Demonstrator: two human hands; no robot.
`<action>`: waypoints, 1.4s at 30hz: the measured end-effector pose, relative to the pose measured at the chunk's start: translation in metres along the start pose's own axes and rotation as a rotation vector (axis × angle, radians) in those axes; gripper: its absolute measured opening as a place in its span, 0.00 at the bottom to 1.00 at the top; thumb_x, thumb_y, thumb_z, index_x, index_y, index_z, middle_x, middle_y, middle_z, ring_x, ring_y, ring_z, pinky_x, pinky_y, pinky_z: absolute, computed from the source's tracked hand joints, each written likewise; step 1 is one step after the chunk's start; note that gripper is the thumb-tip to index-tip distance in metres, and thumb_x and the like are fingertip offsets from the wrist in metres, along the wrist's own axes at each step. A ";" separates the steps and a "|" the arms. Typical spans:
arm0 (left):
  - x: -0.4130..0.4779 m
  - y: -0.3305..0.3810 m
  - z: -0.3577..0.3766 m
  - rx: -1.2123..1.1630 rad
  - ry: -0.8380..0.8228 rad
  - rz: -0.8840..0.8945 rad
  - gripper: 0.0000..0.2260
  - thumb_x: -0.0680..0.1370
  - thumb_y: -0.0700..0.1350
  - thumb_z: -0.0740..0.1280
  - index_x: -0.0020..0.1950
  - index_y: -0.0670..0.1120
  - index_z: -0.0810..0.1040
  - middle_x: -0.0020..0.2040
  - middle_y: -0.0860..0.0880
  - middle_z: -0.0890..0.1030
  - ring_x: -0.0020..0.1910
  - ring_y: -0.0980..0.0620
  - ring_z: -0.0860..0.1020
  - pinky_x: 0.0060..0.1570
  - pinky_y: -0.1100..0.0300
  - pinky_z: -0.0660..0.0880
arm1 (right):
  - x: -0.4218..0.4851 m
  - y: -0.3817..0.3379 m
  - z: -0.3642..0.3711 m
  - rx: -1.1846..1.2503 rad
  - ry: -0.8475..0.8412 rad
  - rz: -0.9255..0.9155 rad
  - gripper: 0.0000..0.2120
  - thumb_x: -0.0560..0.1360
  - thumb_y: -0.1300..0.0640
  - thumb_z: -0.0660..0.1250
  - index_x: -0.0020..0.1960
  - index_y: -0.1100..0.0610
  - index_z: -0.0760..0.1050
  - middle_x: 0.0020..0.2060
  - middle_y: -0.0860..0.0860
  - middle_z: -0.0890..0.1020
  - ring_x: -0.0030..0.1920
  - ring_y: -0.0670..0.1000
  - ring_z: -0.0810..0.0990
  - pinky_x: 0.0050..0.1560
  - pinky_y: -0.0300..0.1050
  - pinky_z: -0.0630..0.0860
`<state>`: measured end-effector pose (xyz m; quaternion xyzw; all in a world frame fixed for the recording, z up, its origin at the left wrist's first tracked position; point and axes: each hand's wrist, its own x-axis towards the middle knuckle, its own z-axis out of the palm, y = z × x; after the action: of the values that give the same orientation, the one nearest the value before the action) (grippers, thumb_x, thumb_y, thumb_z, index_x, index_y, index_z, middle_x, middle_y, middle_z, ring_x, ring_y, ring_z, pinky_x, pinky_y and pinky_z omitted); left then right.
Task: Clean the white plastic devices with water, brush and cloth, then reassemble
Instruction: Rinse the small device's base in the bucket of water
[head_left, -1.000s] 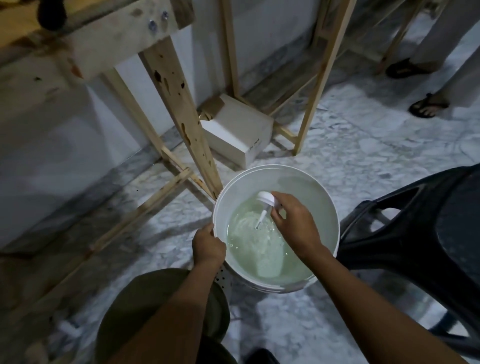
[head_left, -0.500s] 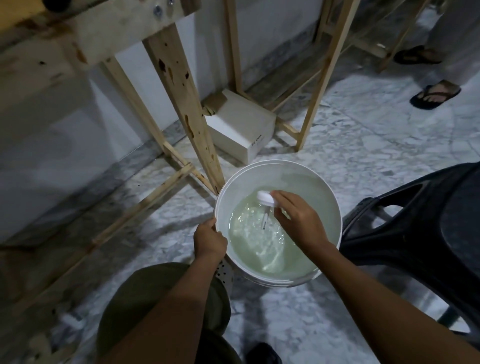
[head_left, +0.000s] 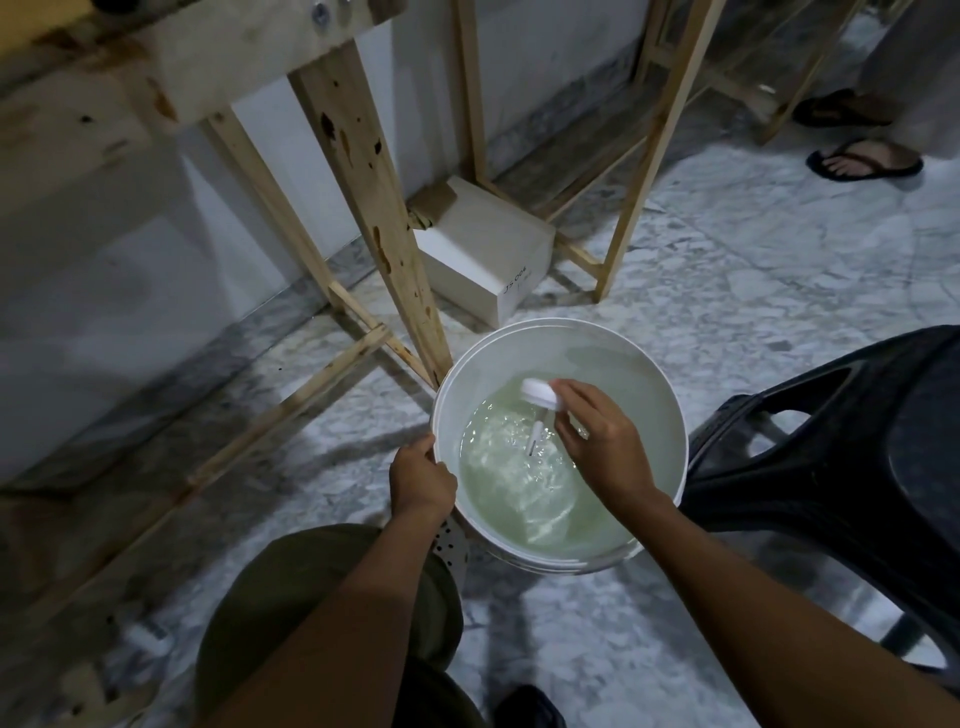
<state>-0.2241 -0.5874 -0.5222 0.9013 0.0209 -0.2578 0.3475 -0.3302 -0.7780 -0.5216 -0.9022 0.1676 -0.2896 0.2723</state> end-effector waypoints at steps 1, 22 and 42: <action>0.000 0.000 0.000 0.006 -0.001 -0.003 0.21 0.77 0.32 0.63 0.68 0.45 0.77 0.62 0.44 0.79 0.60 0.44 0.77 0.62 0.51 0.75 | 0.000 -0.002 0.000 0.016 0.017 0.039 0.17 0.73 0.68 0.70 0.61 0.62 0.80 0.55 0.55 0.82 0.53 0.55 0.81 0.54 0.45 0.78; -0.034 0.042 -0.028 0.087 -0.056 0.214 0.26 0.75 0.49 0.71 0.72 0.49 0.71 0.63 0.45 0.68 0.64 0.44 0.72 0.62 0.50 0.74 | 0.046 -0.063 -0.036 0.739 -0.181 1.052 0.09 0.75 0.61 0.66 0.53 0.61 0.81 0.46 0.58 0.84 0.42 0.53 0.84 0.48 0.53 0.83; -0.177 0.121 -0.244 -0.214 0.115 0.709 0.29 0.65 0.56 0.80 0.61 0.58 0.72 0.55 0.59 0.79 0.52 0.60 0.78 0.51 0.59 0.79 | 0.108 -0.286 -0.158 0.774 -0.433 0.501 0.05 0.78 0.57 0.67 0.51 0.56 0.80 0.44 0.56 0.84 0.40 0.53 0.84 0.44 0.45 0.82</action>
<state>-0.2413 -0.4987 -0.2105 0.8242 -0.2461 -0.0668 0.5056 -0.3017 -0.6621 -0.1985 -0.7067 0.1989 -0.0626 0.6761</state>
